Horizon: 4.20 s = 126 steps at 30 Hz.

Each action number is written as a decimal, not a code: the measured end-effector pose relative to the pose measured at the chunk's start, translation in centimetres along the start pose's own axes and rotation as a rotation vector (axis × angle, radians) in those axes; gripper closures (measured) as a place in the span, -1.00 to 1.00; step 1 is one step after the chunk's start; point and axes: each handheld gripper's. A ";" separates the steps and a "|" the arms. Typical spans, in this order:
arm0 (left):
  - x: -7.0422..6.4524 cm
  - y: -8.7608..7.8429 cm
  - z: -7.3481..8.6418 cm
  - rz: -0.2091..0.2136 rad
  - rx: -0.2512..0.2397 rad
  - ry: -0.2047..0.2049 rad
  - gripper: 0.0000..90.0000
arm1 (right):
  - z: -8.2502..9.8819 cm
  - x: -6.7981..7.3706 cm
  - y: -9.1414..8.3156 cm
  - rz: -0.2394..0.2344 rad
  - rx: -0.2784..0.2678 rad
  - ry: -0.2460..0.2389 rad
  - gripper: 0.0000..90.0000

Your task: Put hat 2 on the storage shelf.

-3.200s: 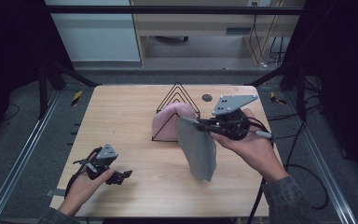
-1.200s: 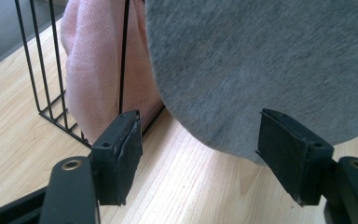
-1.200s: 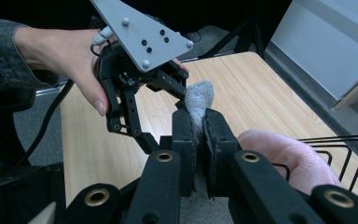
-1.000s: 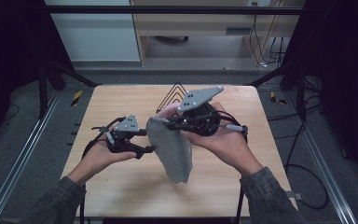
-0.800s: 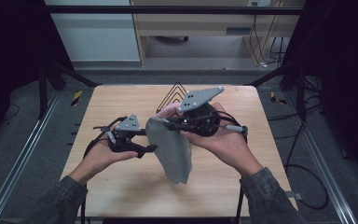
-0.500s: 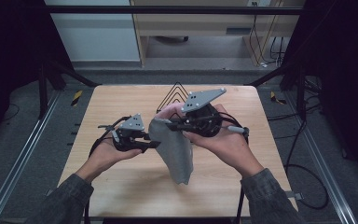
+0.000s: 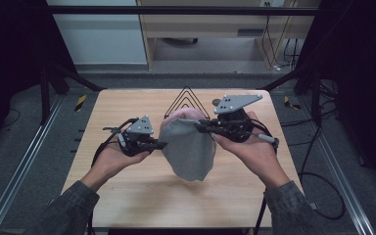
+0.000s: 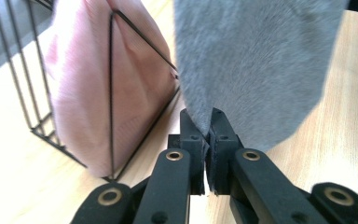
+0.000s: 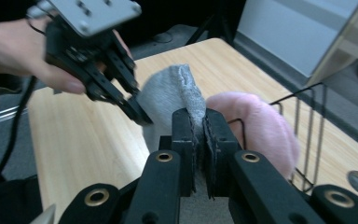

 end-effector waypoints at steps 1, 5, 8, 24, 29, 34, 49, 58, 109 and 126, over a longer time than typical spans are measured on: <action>0.0 -0.3 -0.3 -0.002 -0.001 0.004 0.93 | 0.0 -0.1 -0.2 0.007 -0.004 0.002 0.88; 0.3 -1.3 -1.3 -0.032 0.004 0.016 0.93 | -0.1 -0.3 -0.8 0.035 -0.028 0.015 0.88; 0.5 -2.0 -2.1 -0.051 0.006 0.028 0.93 | -0.4 -0.4 -1.2 0.046 -0.049 0.023 0.88; 1.9 -5.2 -6.6 -0.111 -0.005 0.050 0.93 | -3.3 -1.4 -3.2 0.086 -0.111 0.038 0.88; 2.5 -5.8 -7.9 -0.130 -0.020 0.042 0.94 | -4.3 -1.8 -3.9 0.101 -0.136 0.044 0.88; 3.1 -6.7 -9.0 -0.152 -0.047 0.029 0.94 | -5.2 -2.1 -4.5 0.111 -0.165 0.041 0.87; 4.3 -5.9 -9.9 -0.158 -0.052 0.014 0.94 | -5.9 -3.3 -4.4 0.131 -0.157 0.032 0.88; 4.5 -6.1 -10.3 -0.162 -0.069 0.005 0.94 | -5.6 -3.5 -4.6 0.132 -0.179 0.031 0.88; 12.4 0.5 -13.2 -0.338 -0.189 -0.140 0.94 | -6.3 -14.0 -0.9 0.247 -0.335 0.079 0.88; 13.5 3.3 -9.9 -0.319 -0.158 -0.193 0.94 | -3.9 -15.5 2.8 0.223 -0.293 0.099 0.88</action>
Point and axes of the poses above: each handheld gripper's, and its own axes: y roughly forward along the jaws, z roughly out of its underside, x roughly to its left, and after that the axes turned 10 degrees about -z, right-handed
